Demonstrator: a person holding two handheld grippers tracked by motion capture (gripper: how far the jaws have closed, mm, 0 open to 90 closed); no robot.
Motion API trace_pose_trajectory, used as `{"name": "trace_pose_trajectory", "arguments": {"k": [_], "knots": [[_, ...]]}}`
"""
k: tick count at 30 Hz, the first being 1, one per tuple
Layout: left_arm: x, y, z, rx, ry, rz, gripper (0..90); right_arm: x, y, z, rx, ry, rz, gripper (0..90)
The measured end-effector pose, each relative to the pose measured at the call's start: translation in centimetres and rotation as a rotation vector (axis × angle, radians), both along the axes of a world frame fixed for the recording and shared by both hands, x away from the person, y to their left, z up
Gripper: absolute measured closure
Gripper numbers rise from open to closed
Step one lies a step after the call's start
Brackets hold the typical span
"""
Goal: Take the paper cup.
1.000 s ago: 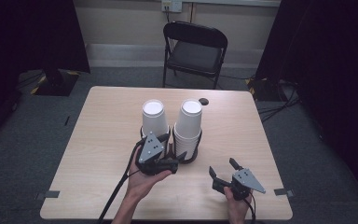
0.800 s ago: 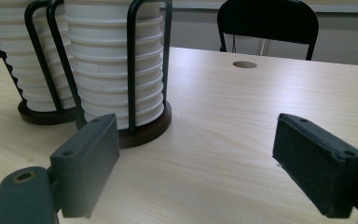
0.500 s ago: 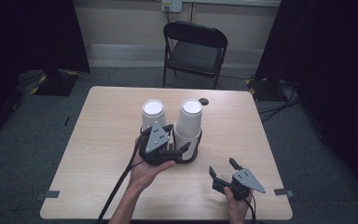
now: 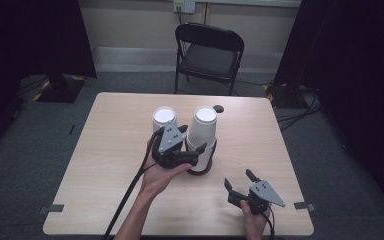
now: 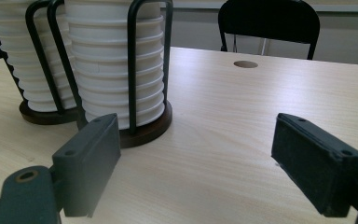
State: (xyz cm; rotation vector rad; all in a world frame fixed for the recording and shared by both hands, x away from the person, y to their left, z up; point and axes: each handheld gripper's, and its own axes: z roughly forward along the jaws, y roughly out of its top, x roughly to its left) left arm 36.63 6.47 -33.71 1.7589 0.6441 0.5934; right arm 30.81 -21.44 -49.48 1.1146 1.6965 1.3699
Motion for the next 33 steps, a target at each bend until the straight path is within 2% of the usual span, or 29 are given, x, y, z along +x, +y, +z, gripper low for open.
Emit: {"name": "trace_pose_trajectory", "arguments": {"k": [4, 17, 18, 25, 30, 32, 33], "knots": [[0.4, -0.4, 0.5, 0.011, -0.013, 0.012, 23.5, 0.0, 0.0, 0.0, 0.001, 0.0, 0.001, 15.3], [2.4, -1.2, 2.1, 0.021, -0.009, 0.03, 17.9, 0.0, -0.1, 0.0, 0.004, 0.001, 0.008, 17.2], [2.8, -1.4, 2.2, 0.02, 0.003, 0.031, 17.9, 0.0, -0.1, 0.0, 0.004, 0.001, 0.008, 17.2], [4.0, -2.2, 2.4, 0.055, 0.013, 0.05, 17.5, 0.0, -0.1, 0.0, 0.006, 0.002, 0.016, 17.2], [4.8, -2.4, 2.3, 0.052, 0.036, 0.051, 17.2, 0.0, -0.1, 0.0, 0.007, 0.002, 0.018, 17.2], [5.0, -2.6, 2.1, 0.064, 0.037, 0.047, 18.2, 0.0, -0.1, 0.0, 0.007, 0.001, 0.019, 17.2], [5.1, -2.8, 1.9, 0.079, 0.025, 0.051, 18.0, 0.0, -0.1, 0.0, 0.007, 0.001, 0.02, 17.1]]}}
